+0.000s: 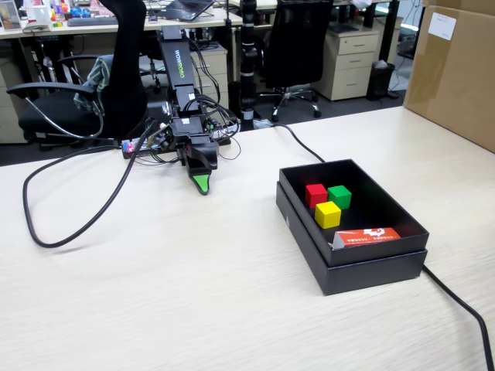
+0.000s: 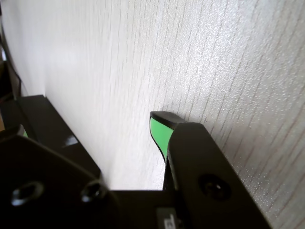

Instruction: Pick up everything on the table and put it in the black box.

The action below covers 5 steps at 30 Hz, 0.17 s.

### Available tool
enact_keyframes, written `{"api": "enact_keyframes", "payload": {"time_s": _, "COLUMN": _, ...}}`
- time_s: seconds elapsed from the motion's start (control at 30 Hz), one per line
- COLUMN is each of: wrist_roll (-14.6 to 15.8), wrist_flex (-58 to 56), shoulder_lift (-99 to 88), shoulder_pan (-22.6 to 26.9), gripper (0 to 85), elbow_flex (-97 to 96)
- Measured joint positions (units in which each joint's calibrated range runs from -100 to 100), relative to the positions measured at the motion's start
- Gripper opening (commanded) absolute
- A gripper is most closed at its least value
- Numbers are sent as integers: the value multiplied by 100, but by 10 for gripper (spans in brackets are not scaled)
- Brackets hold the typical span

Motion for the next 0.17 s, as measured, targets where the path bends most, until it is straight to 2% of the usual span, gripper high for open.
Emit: {"api": "enact_keyframes", "payload": {"time_s": 0.17, "wrist_roll": 0, "wrist_flex": 0, "shoulder_lift": 0, "shoulder_pan": 0, "gripper": 500, "elbow_flex": 0}}
